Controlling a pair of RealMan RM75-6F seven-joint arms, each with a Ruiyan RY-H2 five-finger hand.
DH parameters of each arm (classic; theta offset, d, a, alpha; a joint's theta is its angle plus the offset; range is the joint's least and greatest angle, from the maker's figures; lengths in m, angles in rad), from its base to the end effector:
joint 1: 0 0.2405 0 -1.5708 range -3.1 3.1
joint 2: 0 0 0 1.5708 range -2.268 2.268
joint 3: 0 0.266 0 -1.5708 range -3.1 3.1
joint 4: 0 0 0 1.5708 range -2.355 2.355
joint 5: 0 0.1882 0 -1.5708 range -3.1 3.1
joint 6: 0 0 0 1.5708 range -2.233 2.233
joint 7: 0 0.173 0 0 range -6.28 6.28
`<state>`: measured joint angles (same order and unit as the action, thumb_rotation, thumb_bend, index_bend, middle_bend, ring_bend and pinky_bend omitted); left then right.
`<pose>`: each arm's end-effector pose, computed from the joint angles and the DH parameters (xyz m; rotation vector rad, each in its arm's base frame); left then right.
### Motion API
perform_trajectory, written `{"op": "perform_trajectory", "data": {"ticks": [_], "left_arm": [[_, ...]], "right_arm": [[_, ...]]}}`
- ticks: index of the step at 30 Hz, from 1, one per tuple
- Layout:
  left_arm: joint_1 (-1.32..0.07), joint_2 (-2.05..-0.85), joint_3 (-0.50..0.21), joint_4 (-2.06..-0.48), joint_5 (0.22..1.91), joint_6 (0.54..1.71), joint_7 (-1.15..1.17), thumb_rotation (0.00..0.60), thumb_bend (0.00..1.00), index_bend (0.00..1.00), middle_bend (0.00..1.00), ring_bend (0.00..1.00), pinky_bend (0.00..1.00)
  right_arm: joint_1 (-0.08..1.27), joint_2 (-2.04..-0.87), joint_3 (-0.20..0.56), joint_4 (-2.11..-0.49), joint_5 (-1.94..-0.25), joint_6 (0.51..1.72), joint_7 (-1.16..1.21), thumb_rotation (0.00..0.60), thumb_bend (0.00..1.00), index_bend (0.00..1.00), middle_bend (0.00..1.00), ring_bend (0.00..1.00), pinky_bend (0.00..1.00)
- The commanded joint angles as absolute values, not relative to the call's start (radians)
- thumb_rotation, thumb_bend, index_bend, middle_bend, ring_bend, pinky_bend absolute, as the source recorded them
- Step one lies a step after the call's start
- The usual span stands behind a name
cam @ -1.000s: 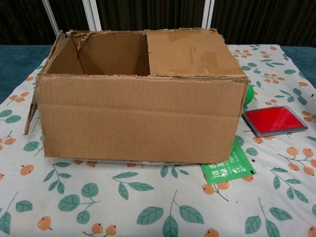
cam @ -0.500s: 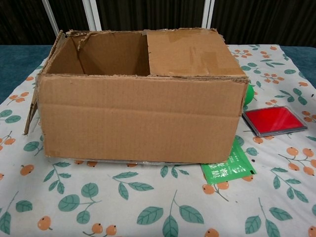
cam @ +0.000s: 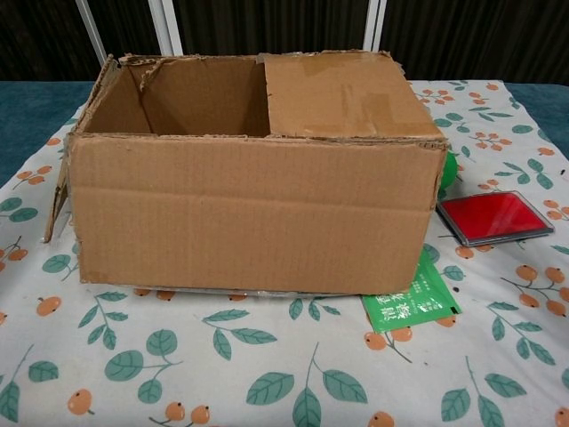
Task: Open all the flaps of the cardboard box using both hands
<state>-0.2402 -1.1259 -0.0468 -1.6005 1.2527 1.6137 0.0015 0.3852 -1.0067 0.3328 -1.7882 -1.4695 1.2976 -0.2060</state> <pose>-0.3078 0.2530 0.2185 -1.1829 -0.8086 -0.9701 -0.1763 -0.3227 0.2241 1.5360 -0.5268 1.1180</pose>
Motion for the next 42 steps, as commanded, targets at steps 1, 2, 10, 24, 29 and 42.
{"op": "perform_trajectory", "data": {"ticks": [1, 2, 10, 24, 29, 42], "left_arm": [[-0.23, -1.144, -0.055, -1.574, 1.27, 1.61, -0.032, 0.6, 0.21, 0.0, 0.0, 0.0, 0.0], [-0.229, -1.146, -0.059, -1.57, 1.275, 1.611, -0.042, 0.6, 0.21, 0.0, 0.0, 0.0, 0.0], [-0.213, -1.151, -0.072, -1.542, 1.293, 1.583, -0.106, 0.6, 0.21, 0.0, 0.0, 0.0, 0.0], [-0.204, -1.147, -0.099, -1.535, 1.286, 1.525, -0.141, 0.6, 0.21, 0.0, 0.0, 0.0, 0.0], [-0.201, -1.148, -0.109, -1.534, 1.283, 1.511, -0.146, 0.6, 0.21, 0.0, 0.0, 0.0, 0.0], [-0.192, -1.148, -0.13, -1.533, 1.279, 1.486, -0.155, 0.6, 0.21, 0.0, 0.0, 0.0, 0.0]], "right_arm": [[0.492, -0.95, 0.377, -1.861, -1.475, 1.174, -0.296, 0.6, 0.45, 0.0, 0.0, 0.0, 0.24], [0.517, -0.943, 0.383, -1.873, -1.472, 1.144, -0.314, 0.6, 0.49, 0.0, 0.0, 0.0, 0.24], [0.769, -0.957, 0.415, -1.908, -1.458, 0.848, -0.399, 0.6, 0.92, 0.23, 0.15, 0.13, 0.28], [1.108, -1.148, 0.41, -1.736, -1.377, 0.527, -0.367, 0.6, 1.0, 0.43, 0.27, 0.21, 0.32], [1.181, -1.219, 0.39, -1.661, -1.38, 0.486, -0.344, 0.6, 1.0, 0.47, 0.31, 0.24, 0.32], [1.307, -1.348, 0.311, -1.497, -1.461, 0.421, -0.295, 0.6, 1.0, 0.55, 0.38, 0.28, 0.32]]}}
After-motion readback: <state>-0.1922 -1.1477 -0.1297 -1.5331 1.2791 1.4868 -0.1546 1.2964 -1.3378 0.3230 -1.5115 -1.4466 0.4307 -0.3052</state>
